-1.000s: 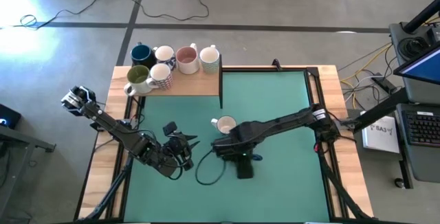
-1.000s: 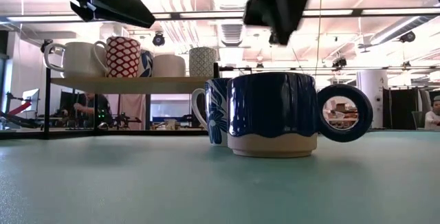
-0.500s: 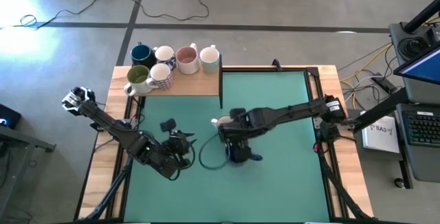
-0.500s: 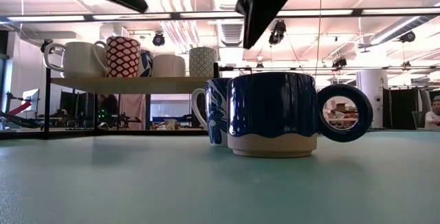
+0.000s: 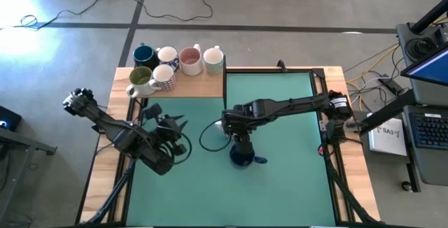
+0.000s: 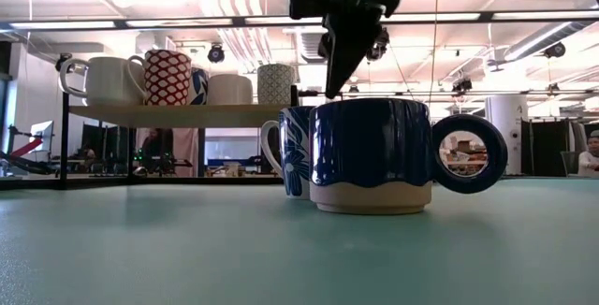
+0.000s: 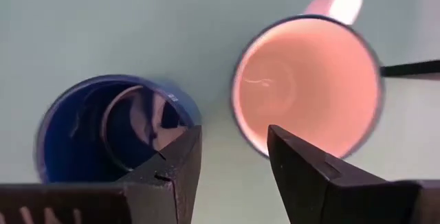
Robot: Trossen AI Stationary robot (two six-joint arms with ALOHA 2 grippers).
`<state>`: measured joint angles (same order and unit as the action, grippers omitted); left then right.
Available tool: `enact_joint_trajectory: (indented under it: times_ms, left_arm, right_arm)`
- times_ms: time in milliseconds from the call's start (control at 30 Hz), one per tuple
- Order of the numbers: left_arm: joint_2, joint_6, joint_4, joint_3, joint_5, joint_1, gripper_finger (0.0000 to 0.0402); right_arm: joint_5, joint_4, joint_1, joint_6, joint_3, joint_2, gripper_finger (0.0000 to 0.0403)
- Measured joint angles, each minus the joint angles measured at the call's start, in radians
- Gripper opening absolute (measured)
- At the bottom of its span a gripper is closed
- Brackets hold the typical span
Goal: Place coffee mugs
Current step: Put the white blue patterned mug on the shelf
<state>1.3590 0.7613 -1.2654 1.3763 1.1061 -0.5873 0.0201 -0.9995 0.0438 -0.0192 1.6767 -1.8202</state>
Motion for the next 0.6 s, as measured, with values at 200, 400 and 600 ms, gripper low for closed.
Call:
enact_joint_trajectory:
  times_ms: [200, 400, 600]
  left_arm:
    - [-0.001, 0.0, -0.021, 0.001, 0.006, 0.003, 0.0079]
    - [-0.008, 0.094, -0.119, -0.004, -0.071, 0.045, 0.0079]
    - [-0.008, 0.12, -0.179, -0.009, -0.157, 0.08, 0.0079]
  right_arm:
    - [0.014, 0.006, -0.007, -0.049, -0.015, 0.002, 0.0155]
    - [0.014, 0.04, -0.011, -0.104, -0.017, 0.002, 0.0155]
    - [0.014, 0.072, -0.044, -0.116, -0.022, 0.002, 0.0155]
